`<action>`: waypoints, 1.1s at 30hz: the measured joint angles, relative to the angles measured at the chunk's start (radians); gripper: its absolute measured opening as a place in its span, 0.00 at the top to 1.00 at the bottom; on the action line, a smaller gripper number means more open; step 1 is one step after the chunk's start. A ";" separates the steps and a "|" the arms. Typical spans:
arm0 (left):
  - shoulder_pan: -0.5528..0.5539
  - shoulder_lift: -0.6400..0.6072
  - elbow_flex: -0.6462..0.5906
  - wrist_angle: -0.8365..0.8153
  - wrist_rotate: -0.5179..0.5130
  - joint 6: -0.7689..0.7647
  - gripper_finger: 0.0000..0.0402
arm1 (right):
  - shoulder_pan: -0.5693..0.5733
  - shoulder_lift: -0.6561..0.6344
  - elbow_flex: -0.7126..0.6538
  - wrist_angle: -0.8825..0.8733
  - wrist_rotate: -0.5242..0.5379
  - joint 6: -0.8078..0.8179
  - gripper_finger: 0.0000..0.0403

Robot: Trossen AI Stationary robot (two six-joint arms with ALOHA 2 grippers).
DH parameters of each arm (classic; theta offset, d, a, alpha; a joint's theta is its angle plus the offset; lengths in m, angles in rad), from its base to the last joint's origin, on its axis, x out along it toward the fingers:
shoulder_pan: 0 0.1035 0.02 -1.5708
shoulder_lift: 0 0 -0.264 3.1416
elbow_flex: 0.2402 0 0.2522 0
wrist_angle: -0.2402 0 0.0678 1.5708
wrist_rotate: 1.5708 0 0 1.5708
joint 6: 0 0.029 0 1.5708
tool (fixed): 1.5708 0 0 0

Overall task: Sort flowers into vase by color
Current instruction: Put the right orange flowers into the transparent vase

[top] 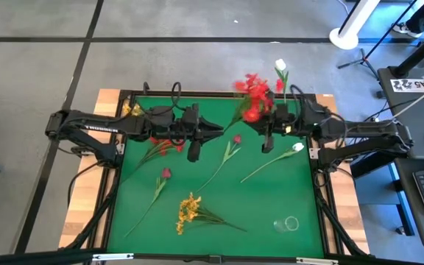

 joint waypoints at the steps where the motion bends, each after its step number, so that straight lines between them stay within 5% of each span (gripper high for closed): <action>1: -0.001 -0.005 0.000 -0.005 -0.001 0.000 0.80 | 0.000 -0.019 0.000 -0.030 0.017 -0.004 0.99; 10: -0.012 -0.101 0.000 -0.103 -0.066 0.011 0.73 | 0.000 -0.226 0.001 -0.304 0.047 0.016 1.00; 18: -0.119 -0.131 0.001 -0.117 -0.265 0.149 0.74 | 0.000 -0.435 0.001 -0.570 0.041 0.155 1.00; 29: -0.115 -0.111 0.001 -0.178 -0.290 0.106 0.74 | 0.055 -0.446 -0.031 -0.690 -0.394 0.168 1.00; 33: -0.108 -0.111 0.001 -0.180 -0.306 0.088 0.74 | 0.202 -0.442 -0.084 -0.595 -0.236 0.156 1.00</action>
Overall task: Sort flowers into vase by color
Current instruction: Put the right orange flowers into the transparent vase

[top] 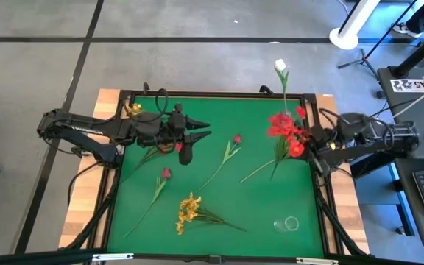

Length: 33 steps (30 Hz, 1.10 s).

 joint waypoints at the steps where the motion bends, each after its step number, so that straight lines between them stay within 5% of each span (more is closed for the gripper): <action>1: 0.001 0.000 0.000 0.000 -0.010 -0.001 0.74 | 0.046 0.000 -0.008 0.018 0.086 -0.006 1.00; 8: 0.011 0.000 0.000 -0.013 -0.035 -0.009 0.74 | 0.447 0.009 -0.046 0.021 0.594 -0.049 1.00; 21: 0.026 0.000 -0.028 -0.023 -0.054 -0.076 0.74 | 1.000 0.087 -0.047 0.121 0.918 0.047 1.00; 33: 0.026 0.000 -0.070 0.008 -0.064 -0.103 0.74 | 1.167 0.245 -0.047 0.121 1.148 0.281 1.00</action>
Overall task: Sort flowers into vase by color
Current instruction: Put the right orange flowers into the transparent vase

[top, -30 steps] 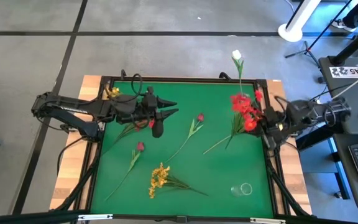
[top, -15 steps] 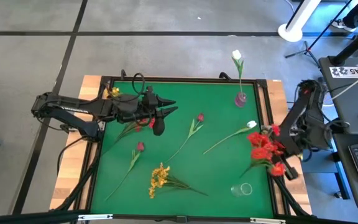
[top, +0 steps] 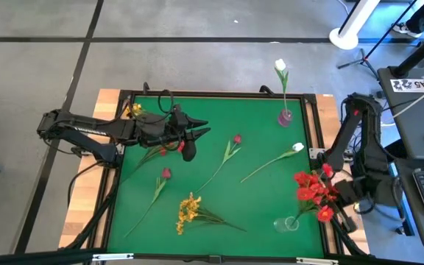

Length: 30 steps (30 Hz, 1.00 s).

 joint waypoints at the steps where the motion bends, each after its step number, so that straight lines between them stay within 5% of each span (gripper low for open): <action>1: 0.000 0.000 0.000 0.000 0.000 -0.002 0.74 | -0.001 0.019 0.000 -0.003 0.009 0.023 1.00; 10: 0.000 0.000 0.000 0.000 0.000 -0.006 0.74 | -0.002 0.103 0.000 -0.061 0.034 0.164 1.00; 30: -0.018 0.000 -0.001 -0.012 0.002 -0.029 0.74 | -0.002 0.024 0.000 -0.235 -0.022 0.212 1.00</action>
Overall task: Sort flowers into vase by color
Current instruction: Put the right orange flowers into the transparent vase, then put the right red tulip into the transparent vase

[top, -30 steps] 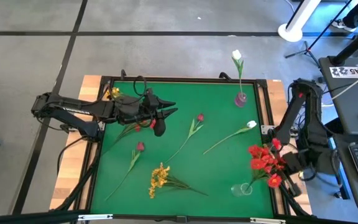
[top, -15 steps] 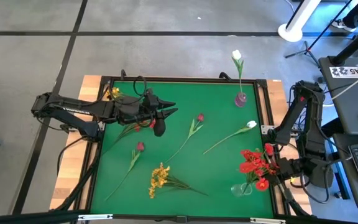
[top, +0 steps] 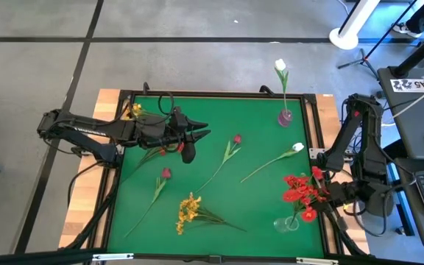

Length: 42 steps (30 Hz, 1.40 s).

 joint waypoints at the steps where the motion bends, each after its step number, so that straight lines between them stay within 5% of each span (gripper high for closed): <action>1: 0.000 0.000 0.000 0.000 0.000 0.000 0.74 | 0.000 0.000 0.000 -0.028 -0.005 0.027 1.00; 9: 0.000 0.000 0.000 -0.002 0.000 0.000 0.74 | 0.000 0.016 0.000 -0.096 -0.014 0.137 0.97; 27: 0.000 0.000 0.000 -0.005 0.000 0.000 0.74 | 0.000 0.016 0.000 -0.099 -0.201 0.296 0.74; 42: 0.000 0.000 0.000 -0.005 0.000 -0.031 0.74 | 0.000 -0.022 0.000 -0.539 -0.366 0.775 0.70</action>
